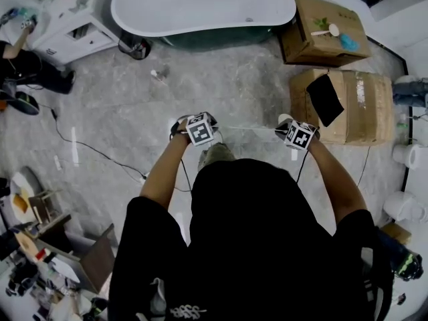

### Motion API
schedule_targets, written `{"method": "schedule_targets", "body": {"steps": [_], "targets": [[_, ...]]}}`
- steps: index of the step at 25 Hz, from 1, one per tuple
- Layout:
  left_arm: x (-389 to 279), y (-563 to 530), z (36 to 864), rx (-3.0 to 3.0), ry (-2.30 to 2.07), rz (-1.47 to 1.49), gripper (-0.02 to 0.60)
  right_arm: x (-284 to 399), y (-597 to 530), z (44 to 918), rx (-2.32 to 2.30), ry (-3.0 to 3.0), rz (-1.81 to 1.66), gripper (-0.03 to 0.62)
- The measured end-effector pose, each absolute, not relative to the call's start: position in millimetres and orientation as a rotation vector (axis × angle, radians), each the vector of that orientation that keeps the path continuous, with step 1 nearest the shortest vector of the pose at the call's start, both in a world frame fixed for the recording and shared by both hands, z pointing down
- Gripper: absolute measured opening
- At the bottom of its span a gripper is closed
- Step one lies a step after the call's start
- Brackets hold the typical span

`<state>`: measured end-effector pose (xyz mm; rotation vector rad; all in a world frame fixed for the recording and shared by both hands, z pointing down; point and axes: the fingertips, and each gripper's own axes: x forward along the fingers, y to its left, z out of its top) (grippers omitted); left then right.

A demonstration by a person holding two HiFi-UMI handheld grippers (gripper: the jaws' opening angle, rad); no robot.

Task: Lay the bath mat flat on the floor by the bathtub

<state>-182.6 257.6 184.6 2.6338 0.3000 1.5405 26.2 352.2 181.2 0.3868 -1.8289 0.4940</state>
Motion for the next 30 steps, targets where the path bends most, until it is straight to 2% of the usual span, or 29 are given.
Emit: {"method": "schedule_targets", "body": {"steps": [6,21,30], "targets": [[-181.0,225.2,178.0,2.661,0.286,1.494,0.025,27.5,314.6,177.3,0.414,-1.802,0.495,0.026],[-228.6,176.1,172.0,2.612,0.148,1.445,0.025,-6.8,216.5,169.8,0.528,-1.859,0.490,0.026],[-215.4,147.4,173.2,2.592,0.076,1.457,0.025,11.8,179.0,171.9,0.565,-1.864,0.386,0.026]]}}
